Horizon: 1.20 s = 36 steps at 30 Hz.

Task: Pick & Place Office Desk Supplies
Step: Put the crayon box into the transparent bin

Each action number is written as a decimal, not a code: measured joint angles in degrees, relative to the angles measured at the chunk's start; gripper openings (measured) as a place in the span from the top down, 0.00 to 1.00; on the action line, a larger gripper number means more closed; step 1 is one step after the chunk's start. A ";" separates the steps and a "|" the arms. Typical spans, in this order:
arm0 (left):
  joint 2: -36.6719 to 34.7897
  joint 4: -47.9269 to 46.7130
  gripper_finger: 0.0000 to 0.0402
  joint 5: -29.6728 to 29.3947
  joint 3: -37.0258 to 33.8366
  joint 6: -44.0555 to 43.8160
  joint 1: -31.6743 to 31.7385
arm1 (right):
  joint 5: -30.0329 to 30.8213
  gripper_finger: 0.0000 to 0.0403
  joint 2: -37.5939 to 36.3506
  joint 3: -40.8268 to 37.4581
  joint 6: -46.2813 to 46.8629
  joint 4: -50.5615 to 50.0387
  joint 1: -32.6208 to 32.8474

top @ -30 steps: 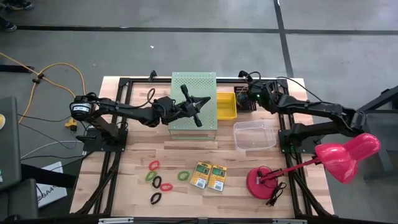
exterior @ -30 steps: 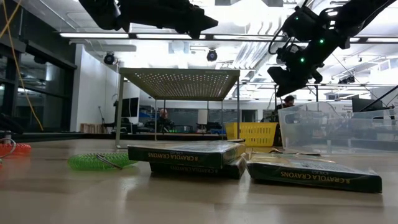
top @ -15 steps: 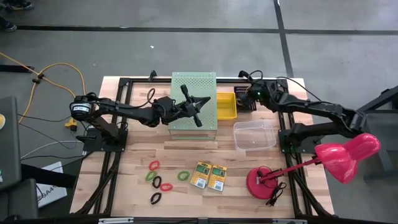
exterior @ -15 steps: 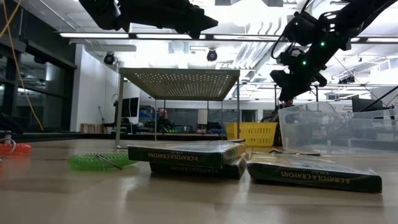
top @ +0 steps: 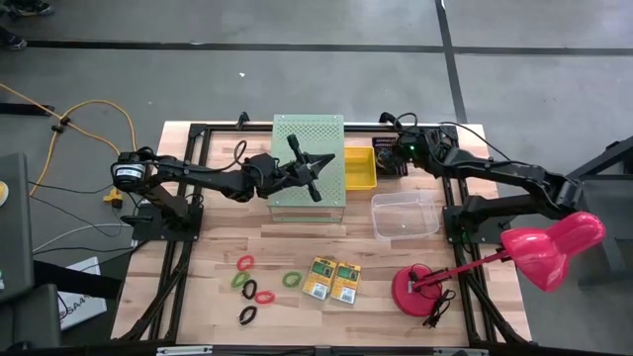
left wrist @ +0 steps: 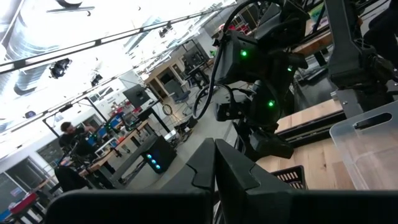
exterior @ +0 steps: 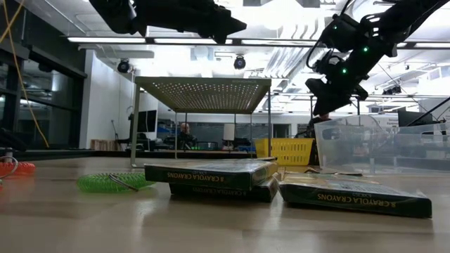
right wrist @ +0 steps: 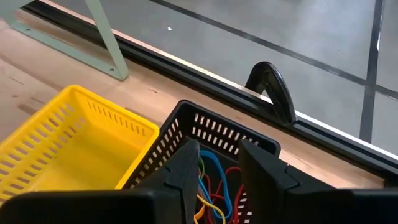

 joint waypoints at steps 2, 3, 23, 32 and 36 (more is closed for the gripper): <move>0.00 0.00 1.00 0.00 0.00 0.00 0.00 | -0.02 0.74 0.00 0.00 0.00 0.04 0.00; 0.02 0.00 1.00 0.00 0.00 0.00 0.00 | -0.02 0.74 0.00 0.00 0.00 0.07 0.00; -17.89 -28.44 1.00 -5.09 0.48 -13.29 -0.57 | -5.59 0.75 0.00 0.00 -4.13 2.39 0.07; -26.79 -45.29 1.00 -7.18 0.48 -22.15 -4.95 | -15.20 0.75 0.00 0.00 -9.60 4.27 0.07; -29.72 -51.57 1.00 -9.64 0.48 -26.08 -6.97 | -18.06 0.75 0.00 0.00 -12.12 5.13 0.99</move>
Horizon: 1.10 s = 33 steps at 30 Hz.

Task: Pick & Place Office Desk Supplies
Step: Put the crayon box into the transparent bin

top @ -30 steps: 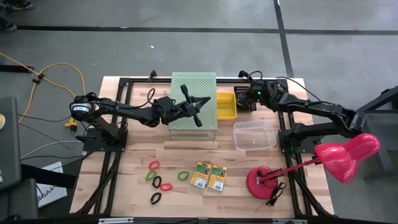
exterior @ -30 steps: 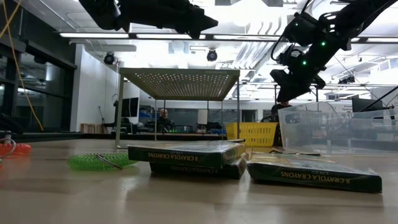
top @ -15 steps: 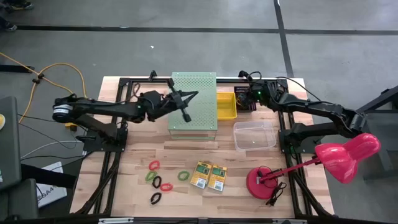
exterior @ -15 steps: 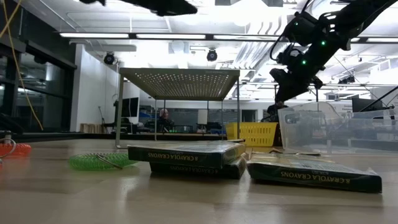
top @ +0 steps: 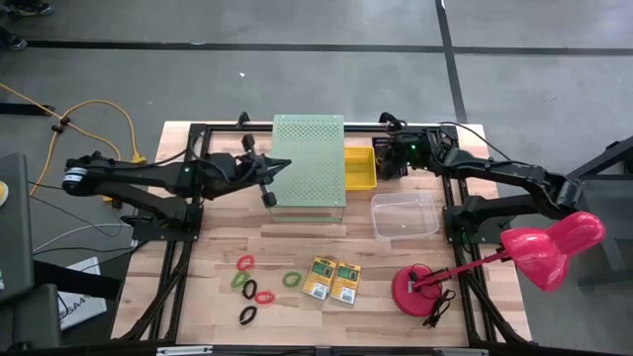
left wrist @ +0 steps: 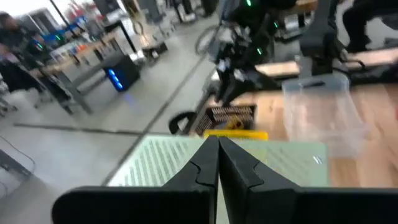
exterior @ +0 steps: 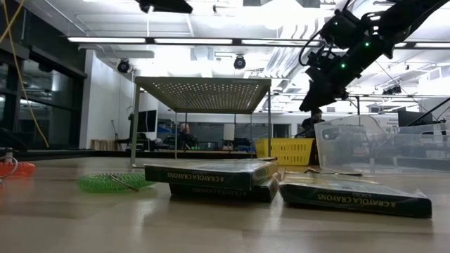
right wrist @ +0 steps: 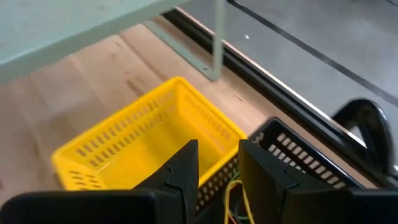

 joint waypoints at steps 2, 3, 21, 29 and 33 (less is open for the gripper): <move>-0.82 -2.19 1.00 0.02 -0.02 -1.71 -0.92 | -0.10 0.75 -0.13 0.00 -0.91 0.38 1.18; -1.25 -3.19 1.00 0.02 -0.02 -2.33 -1.42 | -0.12 0.75 -0.34 0.00 -1.57 0.31 1.77; -0.52 -16.77 1.00 -5.69 -0.45 -17.45 -10.74 | -8.59 0.75 -13.49 0.00 -1.70 3.63 20.78; 1.58 -17.41 1.00 -13.85 -4.69 -26.34 -20.90 | -11.96 0.75 -9.16 0.04 -3.36 15.32 32.80; 2.93 -17.28 1.00 -17.78 -7.04 -32.21 -24.18 | -11.84 0.75 -4.87 0.02 -5.43 21.44 37.19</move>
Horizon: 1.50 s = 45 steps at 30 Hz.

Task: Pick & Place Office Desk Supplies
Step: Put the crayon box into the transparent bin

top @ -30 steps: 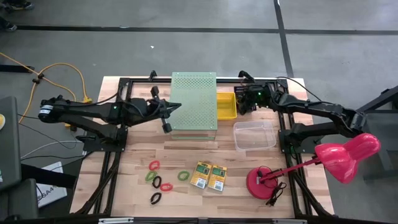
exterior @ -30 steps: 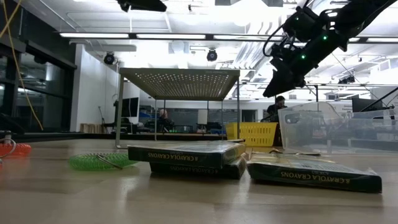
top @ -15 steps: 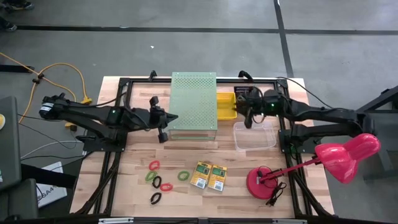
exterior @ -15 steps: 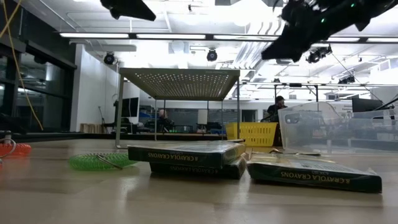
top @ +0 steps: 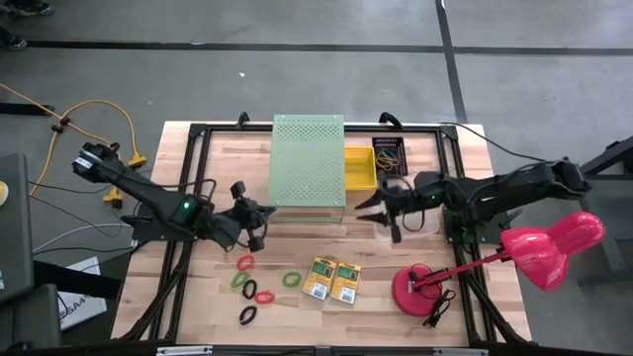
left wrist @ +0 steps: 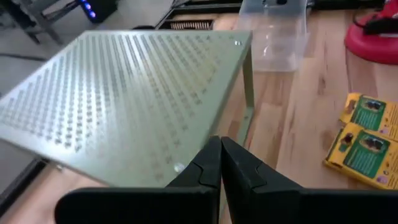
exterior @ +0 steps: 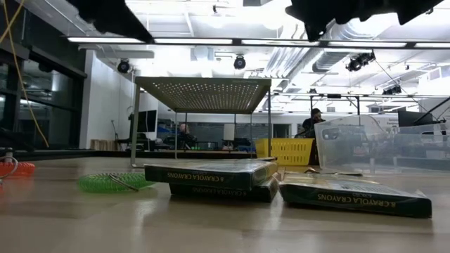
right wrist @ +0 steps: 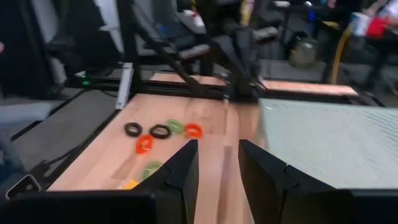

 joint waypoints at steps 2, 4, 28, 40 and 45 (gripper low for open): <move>0.94 -0.44 1.00 -0.08 -1.21 -2.70 -0.95 | 0.03 0.75 2.52 0.00 -1.35 4.23 1.45; 2.20 -0.29 1.00 -0.03 -1.81 -6.02 -1.73 | 0.23 0.75 4.84 0.04 -2.20 6.92 2.53; 6.42 -11.81 1.00 5.98 -1.99 -30.49 -12.41 | 0.20 0.75 17.22 -0.04 -1.45 14.86 4.68; 10.67 3.09 1.00 14.41 -1.99 -23.38 -12.57 | 0.39 0.75 17.22 -0.04 9.73 11.82 9.37; 16.30 12.53 1.00 15.98 -1.96 -19.47 -11.41 | 1.57 0.75 17.22 -0.03 12.55 11.37 13.40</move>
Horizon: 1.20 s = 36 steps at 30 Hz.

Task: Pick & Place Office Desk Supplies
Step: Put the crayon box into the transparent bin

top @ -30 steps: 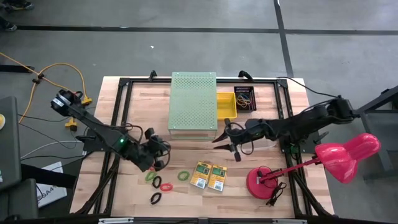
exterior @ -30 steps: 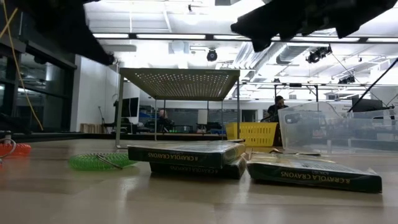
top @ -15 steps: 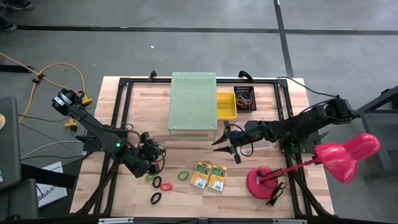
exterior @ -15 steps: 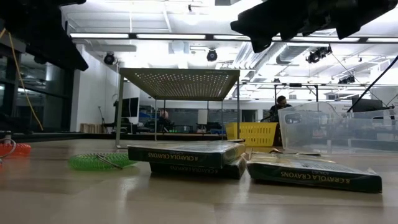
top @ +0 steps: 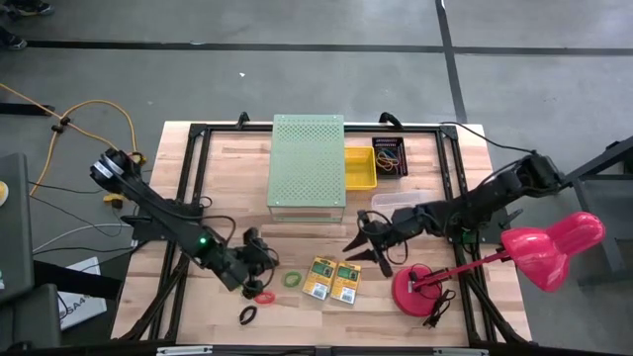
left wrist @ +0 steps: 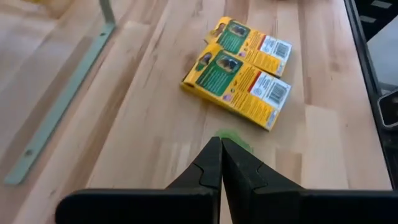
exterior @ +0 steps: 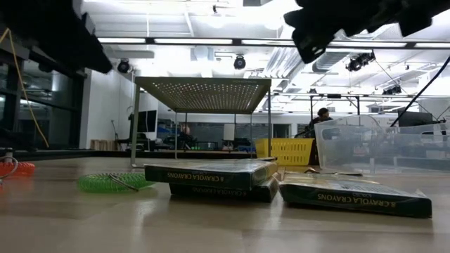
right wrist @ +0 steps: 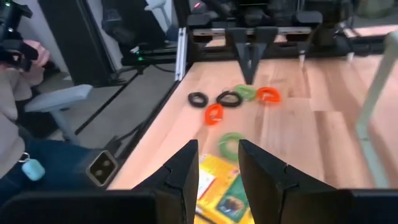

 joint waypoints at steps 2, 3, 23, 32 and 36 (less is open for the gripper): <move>2.47 3.58 1.00 0.31 0.00 1.17 0.49 | 1.96 0.75 0.00 0.01 0.69 -1.06 1.86; 3.71 5.11 1.00 0.41 0.00 1.81 0.73 | 3.16 0.75 0.00 0.01 0.94 -1.69 2.79; 20.21 31.17 1.00 4.31 0.07 5.81 4.94 | 12.81 0.75 16.32 0.05 6.58 12.60 11.82; 20.21 30.36 1.00 3.96 0.07 5.74 5.16 | 12.34 0.75 23.83 5.09 7.78 10.64 10.60; 20.21 29.53 1.00 3.96 0.07 5.40 5.14 | 12.69 0.75 24.37 8.08 8.16 3.99 10.63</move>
